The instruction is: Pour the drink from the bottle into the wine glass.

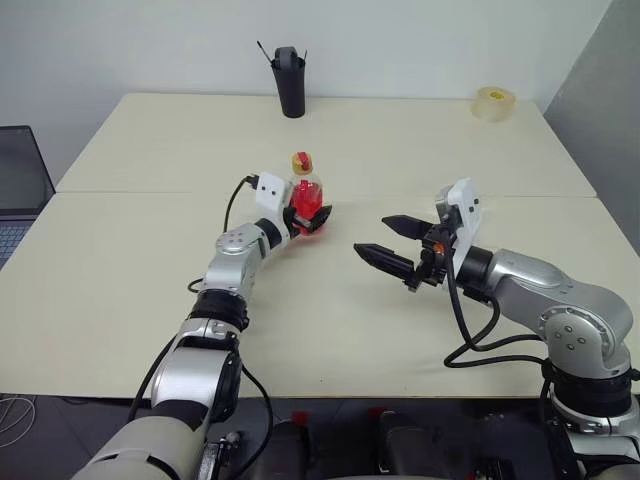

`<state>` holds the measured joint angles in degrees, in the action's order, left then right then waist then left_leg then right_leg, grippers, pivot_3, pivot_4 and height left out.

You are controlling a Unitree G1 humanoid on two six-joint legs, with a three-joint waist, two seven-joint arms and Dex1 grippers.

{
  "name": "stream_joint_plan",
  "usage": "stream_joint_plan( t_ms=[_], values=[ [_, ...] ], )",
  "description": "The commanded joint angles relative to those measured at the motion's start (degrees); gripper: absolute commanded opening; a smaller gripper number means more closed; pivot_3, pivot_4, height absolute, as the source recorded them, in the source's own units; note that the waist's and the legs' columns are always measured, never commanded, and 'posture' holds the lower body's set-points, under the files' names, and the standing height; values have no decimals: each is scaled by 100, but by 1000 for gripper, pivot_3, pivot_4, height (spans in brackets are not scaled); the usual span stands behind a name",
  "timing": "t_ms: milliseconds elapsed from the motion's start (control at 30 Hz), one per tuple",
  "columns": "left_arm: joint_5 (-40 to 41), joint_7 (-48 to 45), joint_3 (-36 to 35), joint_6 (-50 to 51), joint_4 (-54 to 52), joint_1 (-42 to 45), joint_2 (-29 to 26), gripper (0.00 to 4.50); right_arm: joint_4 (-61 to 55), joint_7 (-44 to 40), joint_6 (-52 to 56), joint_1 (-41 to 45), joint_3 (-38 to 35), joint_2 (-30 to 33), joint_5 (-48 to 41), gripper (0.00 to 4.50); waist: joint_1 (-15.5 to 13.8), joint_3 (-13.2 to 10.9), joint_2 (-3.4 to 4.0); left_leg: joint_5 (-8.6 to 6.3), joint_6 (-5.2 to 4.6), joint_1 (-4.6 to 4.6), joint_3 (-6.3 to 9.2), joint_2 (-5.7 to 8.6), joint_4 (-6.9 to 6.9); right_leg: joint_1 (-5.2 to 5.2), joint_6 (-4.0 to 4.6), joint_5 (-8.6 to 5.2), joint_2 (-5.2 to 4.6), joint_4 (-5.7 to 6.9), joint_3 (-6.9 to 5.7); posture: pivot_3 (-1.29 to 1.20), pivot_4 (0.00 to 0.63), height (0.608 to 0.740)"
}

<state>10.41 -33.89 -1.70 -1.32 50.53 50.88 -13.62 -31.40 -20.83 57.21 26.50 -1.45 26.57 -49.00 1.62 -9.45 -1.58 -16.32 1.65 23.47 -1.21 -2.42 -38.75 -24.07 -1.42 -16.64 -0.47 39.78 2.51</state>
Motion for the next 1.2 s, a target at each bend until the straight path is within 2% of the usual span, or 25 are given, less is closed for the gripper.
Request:
stream_joint_plan(
  t_ms=[33, 333, 433, 567, 667, 767, 900, 1033, 1200],
  values=[
    [-75, 45, -148, -541, 534, 418, 70, 4474, -254, 2, -15, 104, -25, 39, -55, 4500, 0, 0, 0, 0, -1, 5, 11, 5, -2, 0, 0, 0, 0, 0, -4, 0, 150, 740],
    [-143, 53, -369, -1335, 1421, 812, 249, 4474, -283, 32, -6, 105, 0, 83, -38, 4500, -3, 0, 0, 0, -1, 32, 81, 67, -12, -4, -3, -1, -31, 2, -39, 0, 150, 740],
    [-174, 53, -387, -1446, 1540, 824, 308, 3852, -299, 64, -3, 106, -21, 103, -18, 4500, -3, 0, 0, 0, -1, 34, 87, 71, -13, -3, -3, -2, -34, 4, -44, 0, 150, 740],
    [-239, 74, -384, -1421, 1635, 798, 329, 2682, -318, 102, -10, 95, -100, 183, -17, 4500, -2, 0, 0, 0, -1, 35, 90, 73, -13, -3, -4, -2, -35, 5, -46, 0, 150, 740],
    [-308, 21, -348, -1479, 1630, 721, 310, 2382, -287, 141, -100, 58, -242, 365, 118, 4500, -3, 0, 0, 0, -1, 35, 90, 73, -14, -2, -4, -2, -35, 6, -46, 0, 150, 740],
    [-304, -286, -329, -1466, 1484, 596, 261, 2320, -189, 367, -354, 32, -273, 553, 675, 4500, -3, 0, 0, 0, -1, 35, 90, 74, -14, -2, -4, -2, -36, 7, -46, 0, 150, 740],
    [-76, -1226, -248, -1103, 606, 222, 157, 2320, -296, 535, -595, -62, -257, 674, 1212, 4500, 2, 0, 1, 2, 3, 34, 89, 74, -14, -3, -5, -3, -36, 8, -45, 0, 150, 740],
    [254, -2048, 4, -105, -1166, -392, -29, 2317, -890, 653, -142, 75, -307, 538, 796, 4500, 26, 0, 2, 12, 21, 35, 88, 70, -14, -5, -4, -3, -35, 12, -39, 0, 150, 740],
    [542, -2408, 382, 1145, -3143, -1034, -250, 2316, -1253, 1262, 602, 643, -190, 23, 380, 4500, 20, 0, 2, 13, 21, 37, 105, 59, -18, -3, -4, -3, -37, 16, -28, 0, 150, 740]
  ],
)
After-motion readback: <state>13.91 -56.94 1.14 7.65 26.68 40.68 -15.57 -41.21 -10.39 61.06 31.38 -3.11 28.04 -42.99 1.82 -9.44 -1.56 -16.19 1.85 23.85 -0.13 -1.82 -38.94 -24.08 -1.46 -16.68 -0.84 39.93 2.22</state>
